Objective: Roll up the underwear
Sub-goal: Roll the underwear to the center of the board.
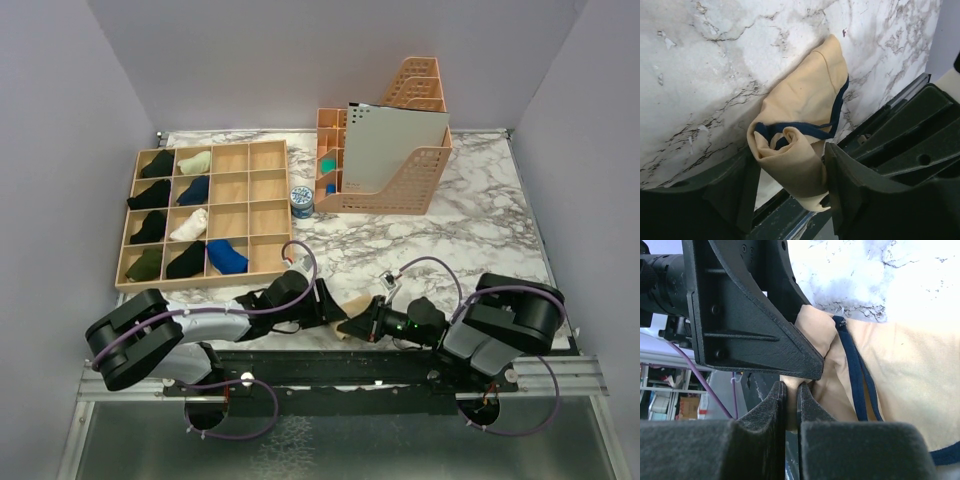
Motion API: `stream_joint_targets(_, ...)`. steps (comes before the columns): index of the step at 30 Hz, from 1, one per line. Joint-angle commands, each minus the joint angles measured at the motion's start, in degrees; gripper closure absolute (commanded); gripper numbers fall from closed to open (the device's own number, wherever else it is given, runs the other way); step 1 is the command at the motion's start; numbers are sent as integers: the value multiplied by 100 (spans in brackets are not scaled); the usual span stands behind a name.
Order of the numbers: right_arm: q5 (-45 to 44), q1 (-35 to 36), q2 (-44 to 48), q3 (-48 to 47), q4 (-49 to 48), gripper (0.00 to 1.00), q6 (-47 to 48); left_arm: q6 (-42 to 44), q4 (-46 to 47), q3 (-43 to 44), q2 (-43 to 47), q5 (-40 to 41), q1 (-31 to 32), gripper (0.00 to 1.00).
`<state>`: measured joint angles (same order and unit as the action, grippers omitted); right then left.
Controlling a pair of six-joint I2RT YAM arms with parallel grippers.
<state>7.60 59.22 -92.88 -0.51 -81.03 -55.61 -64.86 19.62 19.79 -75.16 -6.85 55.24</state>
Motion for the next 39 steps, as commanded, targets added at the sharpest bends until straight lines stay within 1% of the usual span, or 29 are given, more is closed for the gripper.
stream_joint_targets(1, 3, -16, 477, 467, 845, 99, 190, 178, -623, 47, 191, 308, 11, 40)
stream_joint_targets(4, -22, -15, 902, 298, 1596, 100, 371, 263, -1009, 159, 360, 448, 13, 33)
stream_joint_targets(9, -131, -20, 1598, 67, 2680, 100, 638, 151, -1150, 90, 605, 536, -30, 35)
stream_joint_targets(11, -89, -16, 1698, 60, 2827, 99, 689, 96, -1125, 78, 641, 517, -31, 37)
stream_joint_targets(13, -51, -16, 1703, 60, 2872, 100, 699, 93, -1099, 111, 603, 442, -40, 40)
stream_joint_targets(15, 23, -16, 1634, 65, 2854, 100, 709, 124, -1124, 209, 497, 327, -40, 41)
stream_joint_targets(18, 176, -16, 1402, 60, 2639, 99, 658, 203, -1197, 349, 299, 196, -42, 44)
stream_joint_targets(20, 289, -16, 1205, -141, 2499, 99, 661, 223, -1229, 382, 193, 141, -40, 45)
stream_joint_targets(24, 398, -16, 872, -136, 2144, 99, 578, 268, -1219, 408, 79, 27, -40, 46)
stream_joint_targets(28, 299, -15, 696, -33, 1922, 99, 431, 391, -1350, 516, -32, -37, -40, 51)
stream_joint_targets(30, 248, -16, 682, -11, 1911, 98, 400, 446, -1489, 577, -95, -21, -40, 52)
stream_joint_targets(32, 270, -16, 729, -10, 1956, 93, 442, 521, -1631, 658, -197, 0, -44, 58)
stream_joint_targets(33, 277, -16, 788, -10, 2013, 87, 482, 553, -1701, 700, -252, 11, -41, 61)
stream_joint_targets(35, 317, -14, 986, -52, 2245, 80, 585, 583, -1785, 781, -351, 42, -40, 66)
stream_joint_targets(37, 347, -13, 1432, -194, 2835, 70, 734, 589, -1857, 848, -435, 93, -40, 73)
stream_joint_targets(39, 261, -17, 1950, -397, 3738, 63, 941, 567, -1933, 918, -494, 146, -40, 76)
